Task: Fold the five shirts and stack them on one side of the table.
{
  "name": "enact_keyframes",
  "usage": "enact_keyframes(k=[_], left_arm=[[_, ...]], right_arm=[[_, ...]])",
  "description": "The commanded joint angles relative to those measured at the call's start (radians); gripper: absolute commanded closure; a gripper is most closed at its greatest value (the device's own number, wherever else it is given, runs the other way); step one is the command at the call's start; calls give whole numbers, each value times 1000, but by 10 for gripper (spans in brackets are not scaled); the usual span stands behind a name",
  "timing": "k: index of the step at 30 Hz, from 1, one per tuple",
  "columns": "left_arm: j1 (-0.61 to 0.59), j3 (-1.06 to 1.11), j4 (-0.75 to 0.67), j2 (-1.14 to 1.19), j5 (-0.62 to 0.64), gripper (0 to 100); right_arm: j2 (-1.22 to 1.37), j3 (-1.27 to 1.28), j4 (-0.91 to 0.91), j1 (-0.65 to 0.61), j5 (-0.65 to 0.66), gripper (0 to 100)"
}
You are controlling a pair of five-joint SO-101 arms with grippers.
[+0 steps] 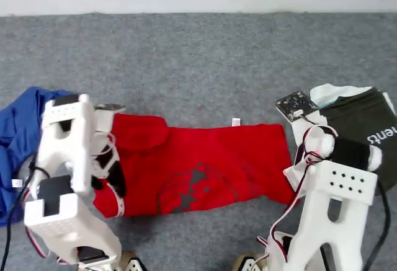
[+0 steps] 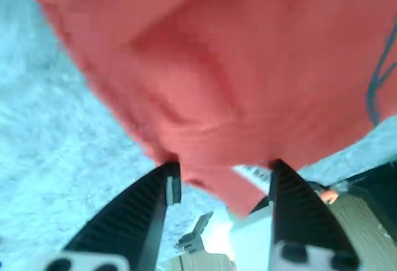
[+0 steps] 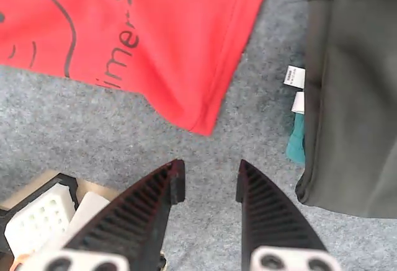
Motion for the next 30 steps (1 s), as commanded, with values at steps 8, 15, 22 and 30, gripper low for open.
enact_keyframes(k=[8, 15, 22, 30], left_arm=[[-126, 2, -44, -5, -106, 773], [-120, -25, 28, -29, -103, 773], [-86, -36, 28, -285, -103, 773], [172, 48, -57, -267, -15, 772]], right_arm=[[-35, 31, 8, -91, 2, 854], [-35, 31, 8, -102, 2, 854], [-35, 31, 2, -102, 2, 854], [-35, 26, 2, -105, 2, 854]])
